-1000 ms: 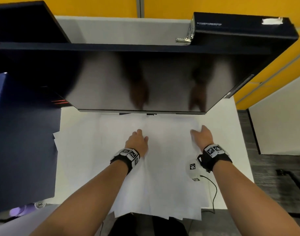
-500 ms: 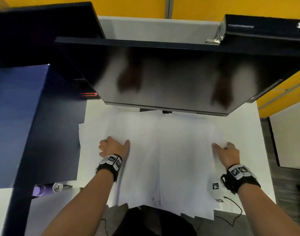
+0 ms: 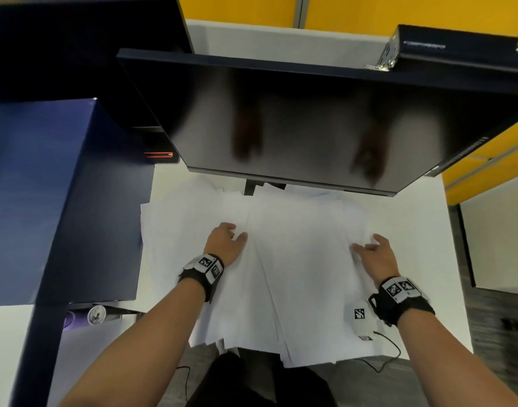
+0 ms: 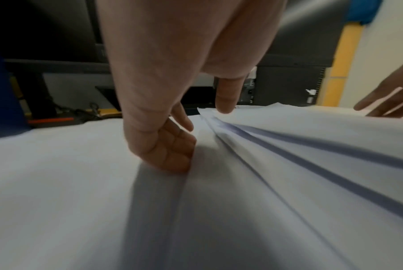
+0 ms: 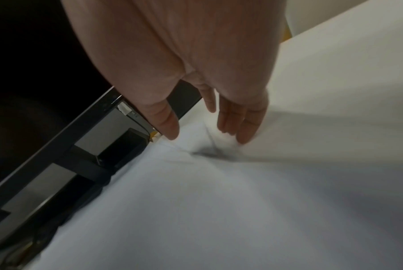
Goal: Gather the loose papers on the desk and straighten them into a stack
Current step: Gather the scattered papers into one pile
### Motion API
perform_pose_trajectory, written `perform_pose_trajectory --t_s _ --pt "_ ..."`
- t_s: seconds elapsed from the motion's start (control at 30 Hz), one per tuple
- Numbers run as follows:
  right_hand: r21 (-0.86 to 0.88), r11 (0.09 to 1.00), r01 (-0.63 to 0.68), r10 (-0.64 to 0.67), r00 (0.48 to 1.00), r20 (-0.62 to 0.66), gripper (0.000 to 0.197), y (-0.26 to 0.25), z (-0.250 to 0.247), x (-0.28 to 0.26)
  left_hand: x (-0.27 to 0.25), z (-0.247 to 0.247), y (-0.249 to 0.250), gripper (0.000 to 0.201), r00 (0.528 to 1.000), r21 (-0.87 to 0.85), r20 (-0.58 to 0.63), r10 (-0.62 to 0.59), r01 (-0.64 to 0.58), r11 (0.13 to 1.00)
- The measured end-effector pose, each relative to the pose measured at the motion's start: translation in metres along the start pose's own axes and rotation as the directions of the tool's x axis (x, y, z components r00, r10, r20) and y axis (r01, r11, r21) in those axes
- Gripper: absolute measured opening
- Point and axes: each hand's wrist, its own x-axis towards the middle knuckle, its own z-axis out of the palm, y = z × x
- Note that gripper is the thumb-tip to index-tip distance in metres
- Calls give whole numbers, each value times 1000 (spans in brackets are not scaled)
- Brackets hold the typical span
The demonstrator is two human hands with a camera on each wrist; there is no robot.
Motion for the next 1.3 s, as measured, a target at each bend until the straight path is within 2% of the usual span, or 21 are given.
perform_pose_trajectory --t_s 0.1,0.17,0.33,0.47,0.53,0.6,0.67,0.73,0.8,0.9,0.97,1.0,1.07,1.13,1.2,1.3 --pt "-281 959 -38 46 999 21 76 28 -13 -18 -17 -5 -19 56 998 176 65 -8 -4 984" --pt "-406 913 -38 69 996 63 71 41 -7 -38 -28 0 -28 53 993 227 112 -32 6 974" --pt "-570 821 28 74 985 156 37 38 24 -75 -47 22 -26 40 981 160 183 -71 42 986" --pt "-492 870 25 53 988 145 33 33 24 -80 -56 25 -17 32 987 133 155 -50 29 991" --pt "-486 874 16 37 994 99 40 35 14 -83 -58 18 -21 36 989 123 140 -56 38 992" --pt "-513 858 12 37 996 86 37 43 6 -87 -63 13 -27 45 984 144 162 -71 47 988" --pt "-555 832 17 47 994 101 34 53 7 -91 -67 15 -32 46 976 201 209 -61 18 979" --pt "-597 802 35 65 987 144 34 55 13 -97 -70 23 -31 36 972 261 233 -42 -21 965" --pt "-583 811 42 106 970 218 35 53 20 -97 -69 29 -27 30 972 315 231 -34 -42 948" --pt "-557 829 -35 248 918 310 34 40 14 -84 -61 27 -16 48 976 401 213 -36 -54 915" --pt "-514 851 -110 293 911 290 31 28 0 -64 -46 21 -7 59 987 382 158 -12 -50 923" --pt "-467 876 -122 260 935 243 29 23 -7 -49 -37 18 0 62 992 356 124 0 -44 934" --pt "-420 905 -65 122 986 111 33 11 -18 -16 -14 14 18 62 997 340 72 25 -48 939" --pt "-412 911 20 -4 999 38 42 -4 -17 10 7 14 37 48 998 370 30 56 -63 927" --pt "-389 918 74 -64 997 39 42 -21 -6 26 23 16 53 35 998 400 2 67 -62 914" --pt "-375 917 140 -130 990 51 30 -43 14 39 36 24 67 31 998 404 4 62 -59 913"
